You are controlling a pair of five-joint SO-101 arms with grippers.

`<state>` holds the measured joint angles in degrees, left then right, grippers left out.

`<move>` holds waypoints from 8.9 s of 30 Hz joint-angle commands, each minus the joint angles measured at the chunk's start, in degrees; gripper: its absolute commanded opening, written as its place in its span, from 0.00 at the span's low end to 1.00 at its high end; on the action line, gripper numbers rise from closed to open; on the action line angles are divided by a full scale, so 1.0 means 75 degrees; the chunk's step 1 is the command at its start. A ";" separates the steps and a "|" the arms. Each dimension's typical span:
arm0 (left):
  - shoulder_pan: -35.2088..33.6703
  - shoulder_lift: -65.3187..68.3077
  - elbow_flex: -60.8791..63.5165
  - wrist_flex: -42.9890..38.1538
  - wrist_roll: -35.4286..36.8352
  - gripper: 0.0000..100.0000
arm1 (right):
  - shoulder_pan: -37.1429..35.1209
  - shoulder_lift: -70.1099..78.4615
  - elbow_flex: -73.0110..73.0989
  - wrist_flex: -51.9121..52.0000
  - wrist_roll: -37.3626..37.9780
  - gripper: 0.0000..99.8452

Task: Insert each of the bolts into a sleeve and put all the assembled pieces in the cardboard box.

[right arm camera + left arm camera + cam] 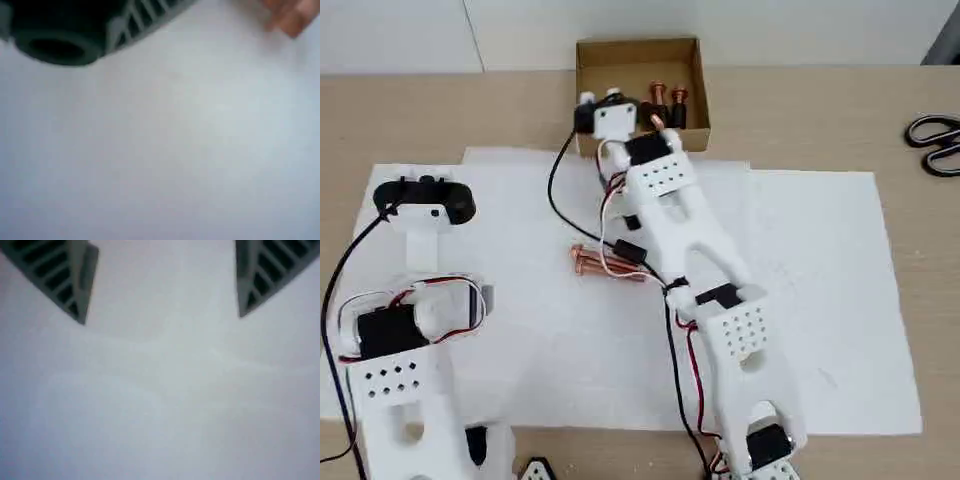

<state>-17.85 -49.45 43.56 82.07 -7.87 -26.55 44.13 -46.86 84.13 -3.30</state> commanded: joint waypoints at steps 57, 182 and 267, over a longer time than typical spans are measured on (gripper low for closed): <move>-0.0012 -0.0141 -0.0826 0.0692 0.0258 0.18 | 0.1717 -0.3534 0.6775 -0.3007 0.0059 0.05; 0.4067 0.7232 -0.4718 -0.0551 0.7209 0.19 | 0.2913 -0.7332 0.5451 0.1108 0.1735 0.00; 0.3622 0.9940 -0.9981 0.2227 0.2778 0.01 | 0.2889 -0.7332 0.5462 0.1201 0.1723 0.00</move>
<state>11.25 25.89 -22.20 91.47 19.30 -5.01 -7.38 -2.90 92.92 9.54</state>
